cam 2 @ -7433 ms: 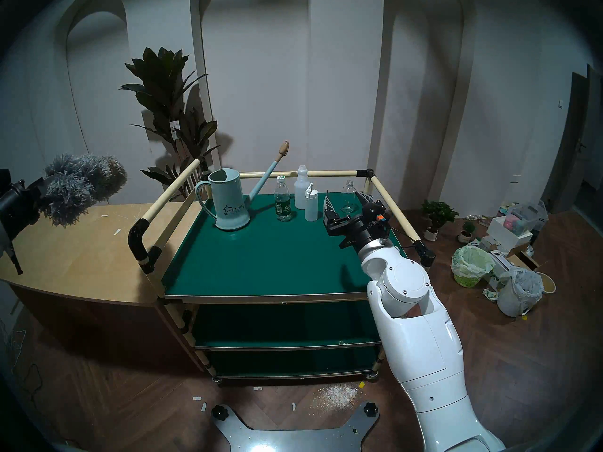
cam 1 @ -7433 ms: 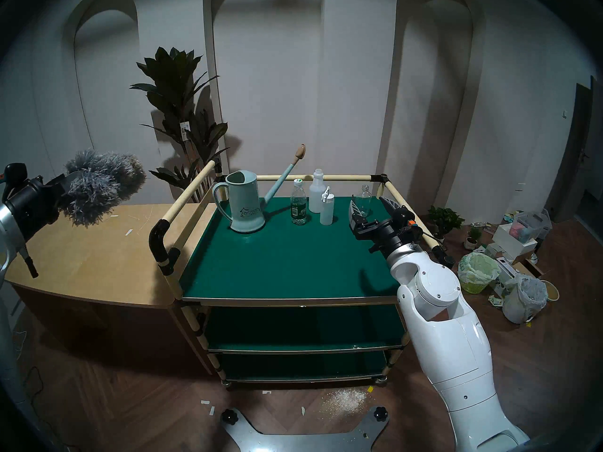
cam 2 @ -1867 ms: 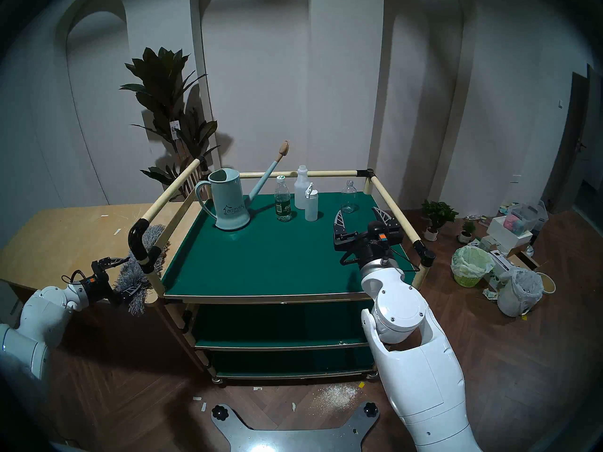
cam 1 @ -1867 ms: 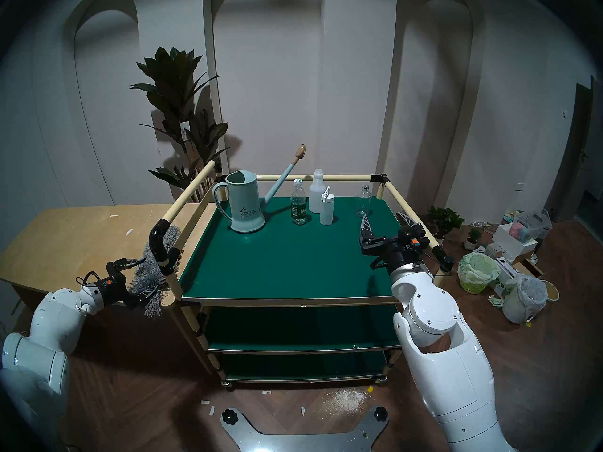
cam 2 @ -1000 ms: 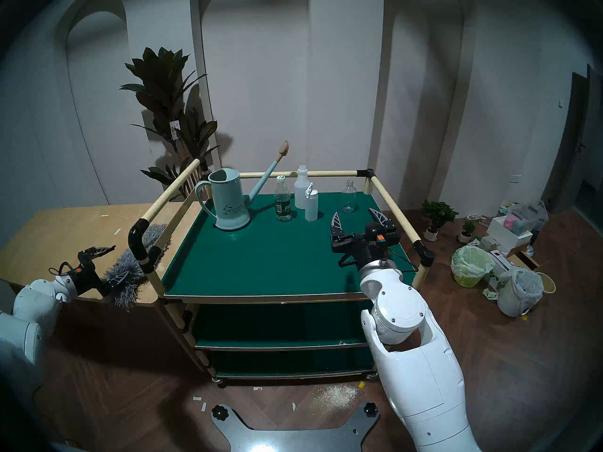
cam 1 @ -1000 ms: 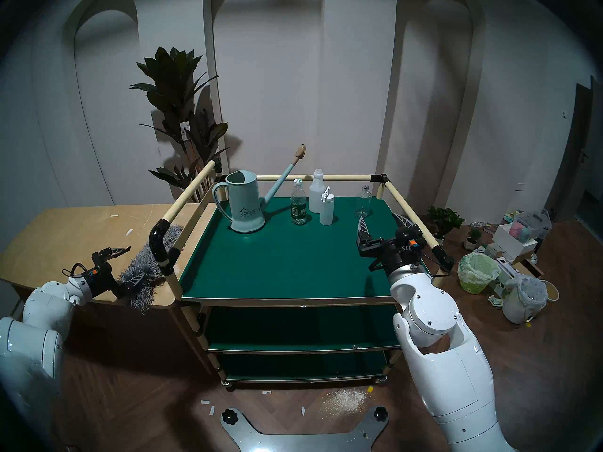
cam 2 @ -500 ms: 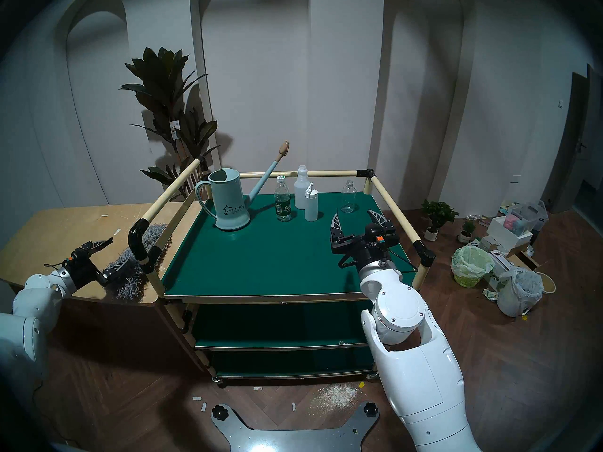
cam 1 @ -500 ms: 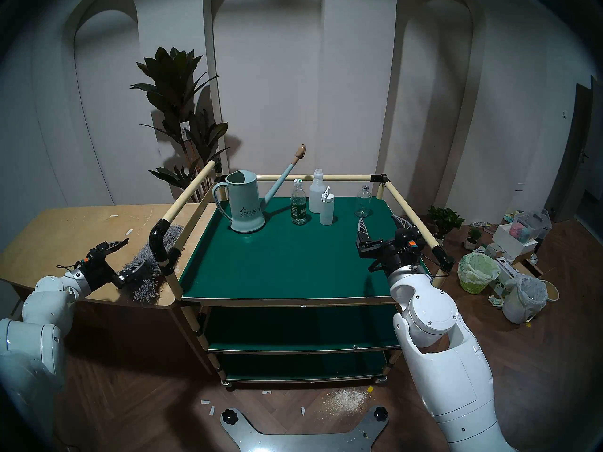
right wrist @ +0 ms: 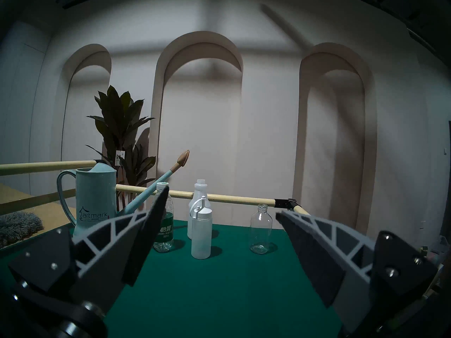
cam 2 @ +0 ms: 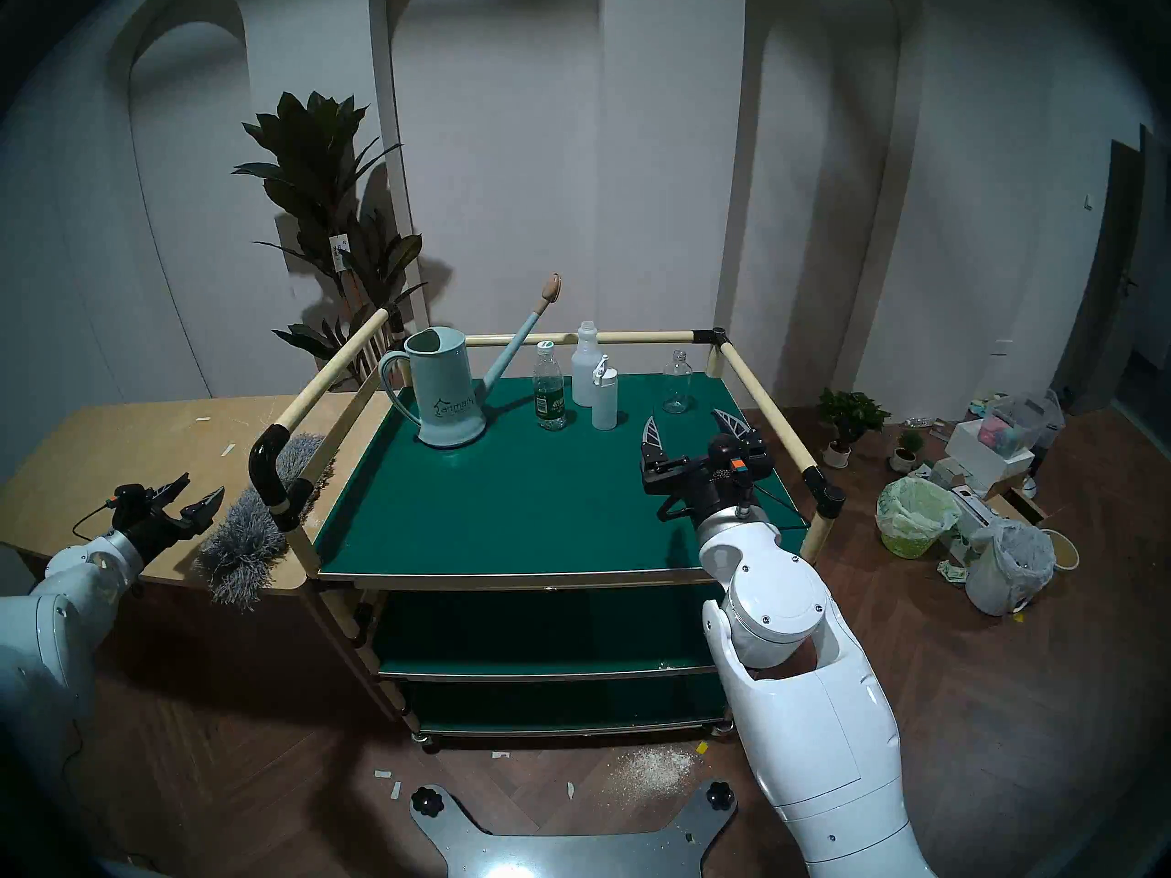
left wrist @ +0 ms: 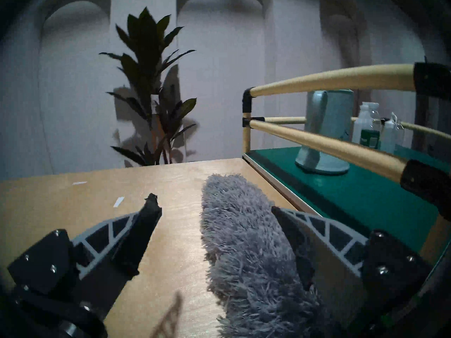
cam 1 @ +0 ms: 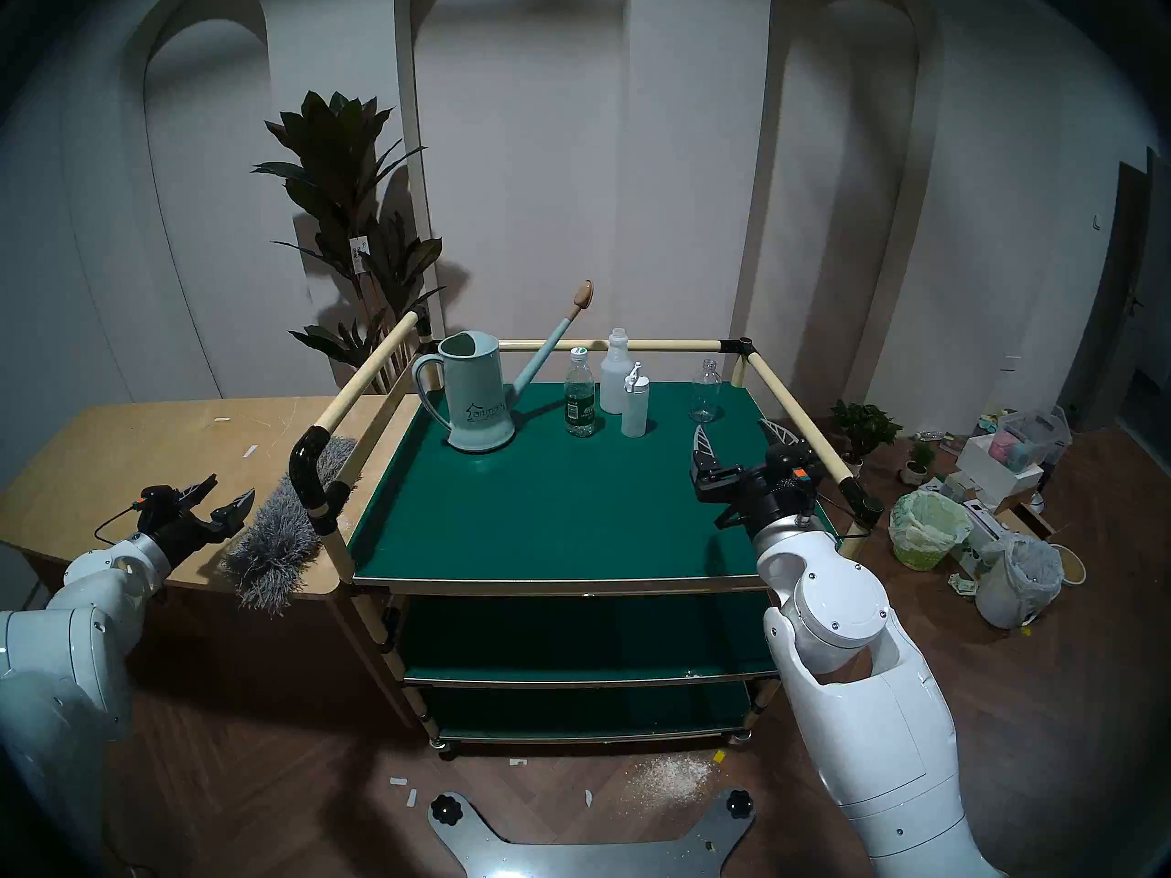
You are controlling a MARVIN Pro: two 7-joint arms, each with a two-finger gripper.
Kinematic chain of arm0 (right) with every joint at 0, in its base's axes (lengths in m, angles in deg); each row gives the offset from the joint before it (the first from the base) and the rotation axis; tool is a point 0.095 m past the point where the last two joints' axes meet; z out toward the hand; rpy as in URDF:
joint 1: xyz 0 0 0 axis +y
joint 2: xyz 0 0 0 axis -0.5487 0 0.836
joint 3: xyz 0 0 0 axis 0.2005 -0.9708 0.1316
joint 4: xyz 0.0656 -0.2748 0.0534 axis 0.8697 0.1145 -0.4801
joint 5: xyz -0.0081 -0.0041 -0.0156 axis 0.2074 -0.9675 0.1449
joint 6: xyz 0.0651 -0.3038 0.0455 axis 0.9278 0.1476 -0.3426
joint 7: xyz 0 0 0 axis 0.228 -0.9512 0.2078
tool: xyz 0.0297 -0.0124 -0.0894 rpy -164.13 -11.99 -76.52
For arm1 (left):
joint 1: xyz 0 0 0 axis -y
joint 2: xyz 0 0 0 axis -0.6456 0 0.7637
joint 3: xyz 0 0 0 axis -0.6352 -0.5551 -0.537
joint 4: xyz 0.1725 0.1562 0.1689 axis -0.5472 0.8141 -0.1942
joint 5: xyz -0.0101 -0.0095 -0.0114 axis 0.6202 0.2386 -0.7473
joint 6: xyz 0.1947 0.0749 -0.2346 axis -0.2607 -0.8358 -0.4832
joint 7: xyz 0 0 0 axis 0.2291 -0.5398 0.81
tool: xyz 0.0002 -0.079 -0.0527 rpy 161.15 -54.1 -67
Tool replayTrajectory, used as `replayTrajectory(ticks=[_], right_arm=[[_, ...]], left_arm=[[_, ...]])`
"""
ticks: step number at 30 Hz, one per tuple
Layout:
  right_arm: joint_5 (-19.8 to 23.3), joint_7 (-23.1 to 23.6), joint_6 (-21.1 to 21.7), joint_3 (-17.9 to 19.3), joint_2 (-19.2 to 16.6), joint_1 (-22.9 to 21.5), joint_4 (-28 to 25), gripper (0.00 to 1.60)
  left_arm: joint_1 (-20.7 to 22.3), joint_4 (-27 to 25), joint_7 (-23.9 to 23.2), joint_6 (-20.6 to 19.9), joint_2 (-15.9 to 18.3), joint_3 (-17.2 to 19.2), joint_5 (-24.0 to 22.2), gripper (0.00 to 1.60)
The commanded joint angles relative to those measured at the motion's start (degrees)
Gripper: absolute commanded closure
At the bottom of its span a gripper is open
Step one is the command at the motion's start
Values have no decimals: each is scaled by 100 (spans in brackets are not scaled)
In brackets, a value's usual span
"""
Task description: Dust the shelf with the duster
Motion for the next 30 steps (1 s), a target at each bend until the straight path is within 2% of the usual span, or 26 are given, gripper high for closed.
replayTrajectory(ticks=[1, 12, 17, 23, 30], right_arm=[[16, -15, -38, 40, 20, -92, -88, 0], [60, 17, -18, 79, 36, -141, -8, 0], [72, 34, -25, 47, 62, -195, 19, 0], [93, 40, -30, 24, 99, -279, 47, 0], [127, 39, -34, 14, 123, -393, 83, 0]], left_arm=[[476, -398, 54, 112, 51, 90, -89, 0], [626, -1127, 264, 719, 339, 156, -65, 0], [803, -1515, 278, 857, 425, 265, -144, 0], [950, -1931, 239, 868, 353, 358, -246, 0], [1102, -2441, 111, 809, 91, 341, -360, 0]])
